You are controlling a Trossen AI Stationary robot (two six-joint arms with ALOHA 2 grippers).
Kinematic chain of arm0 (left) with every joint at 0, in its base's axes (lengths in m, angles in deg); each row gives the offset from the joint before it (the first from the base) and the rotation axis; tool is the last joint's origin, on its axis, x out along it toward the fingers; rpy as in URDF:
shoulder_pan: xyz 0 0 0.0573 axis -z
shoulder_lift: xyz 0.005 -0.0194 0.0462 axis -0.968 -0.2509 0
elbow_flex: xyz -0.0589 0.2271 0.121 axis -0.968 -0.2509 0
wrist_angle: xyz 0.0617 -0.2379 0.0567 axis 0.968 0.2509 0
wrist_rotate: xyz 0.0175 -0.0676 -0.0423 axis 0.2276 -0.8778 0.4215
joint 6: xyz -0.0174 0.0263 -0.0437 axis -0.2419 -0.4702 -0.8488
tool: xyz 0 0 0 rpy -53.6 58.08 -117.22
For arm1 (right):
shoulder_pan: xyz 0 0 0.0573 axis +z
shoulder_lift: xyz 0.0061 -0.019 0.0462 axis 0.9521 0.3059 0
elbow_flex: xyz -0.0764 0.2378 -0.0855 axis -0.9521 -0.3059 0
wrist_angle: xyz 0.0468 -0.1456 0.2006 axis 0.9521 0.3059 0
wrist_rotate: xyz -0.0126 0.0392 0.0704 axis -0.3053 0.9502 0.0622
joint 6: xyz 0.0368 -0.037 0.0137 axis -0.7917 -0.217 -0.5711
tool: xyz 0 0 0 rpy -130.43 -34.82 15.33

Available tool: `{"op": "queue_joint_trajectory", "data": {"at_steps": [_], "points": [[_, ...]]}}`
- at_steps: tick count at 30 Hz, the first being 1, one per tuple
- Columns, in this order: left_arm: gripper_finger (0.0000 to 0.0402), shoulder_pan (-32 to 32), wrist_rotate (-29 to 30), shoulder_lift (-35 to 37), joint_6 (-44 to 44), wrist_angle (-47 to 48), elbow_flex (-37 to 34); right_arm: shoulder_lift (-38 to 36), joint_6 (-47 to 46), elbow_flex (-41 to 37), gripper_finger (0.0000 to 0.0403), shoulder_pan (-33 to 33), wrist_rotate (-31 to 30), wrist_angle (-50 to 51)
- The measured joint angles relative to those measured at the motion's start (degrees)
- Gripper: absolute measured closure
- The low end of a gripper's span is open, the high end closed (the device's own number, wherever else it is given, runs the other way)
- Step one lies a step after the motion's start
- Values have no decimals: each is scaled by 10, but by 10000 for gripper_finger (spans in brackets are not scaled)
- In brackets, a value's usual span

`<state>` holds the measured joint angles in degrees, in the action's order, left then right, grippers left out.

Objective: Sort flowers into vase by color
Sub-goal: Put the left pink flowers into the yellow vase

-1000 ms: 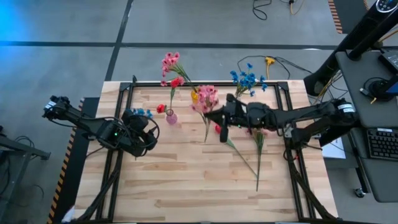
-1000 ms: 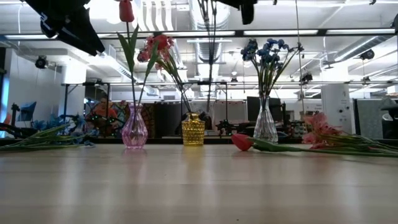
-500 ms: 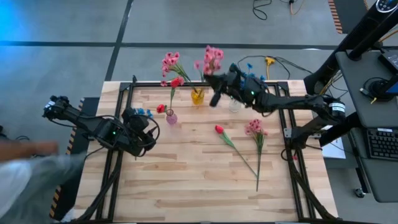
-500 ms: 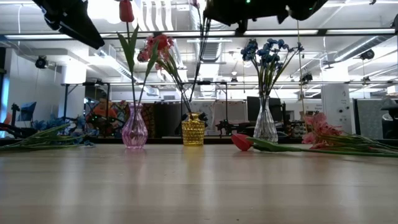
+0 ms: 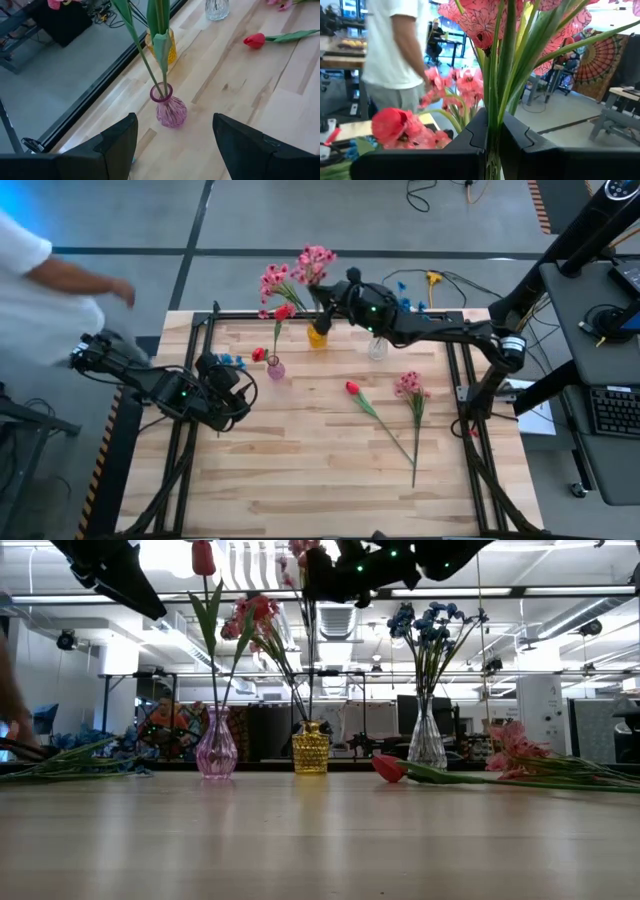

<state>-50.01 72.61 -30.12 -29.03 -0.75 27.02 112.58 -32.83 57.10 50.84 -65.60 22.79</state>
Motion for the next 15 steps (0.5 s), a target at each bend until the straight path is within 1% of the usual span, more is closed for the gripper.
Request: {"op": "queue_joint_trajectory", "data": {"at_steps": [15], "points": [[161,0,1,0,0,0,0,10,-9,-10,385,-16,0,-1]]}}
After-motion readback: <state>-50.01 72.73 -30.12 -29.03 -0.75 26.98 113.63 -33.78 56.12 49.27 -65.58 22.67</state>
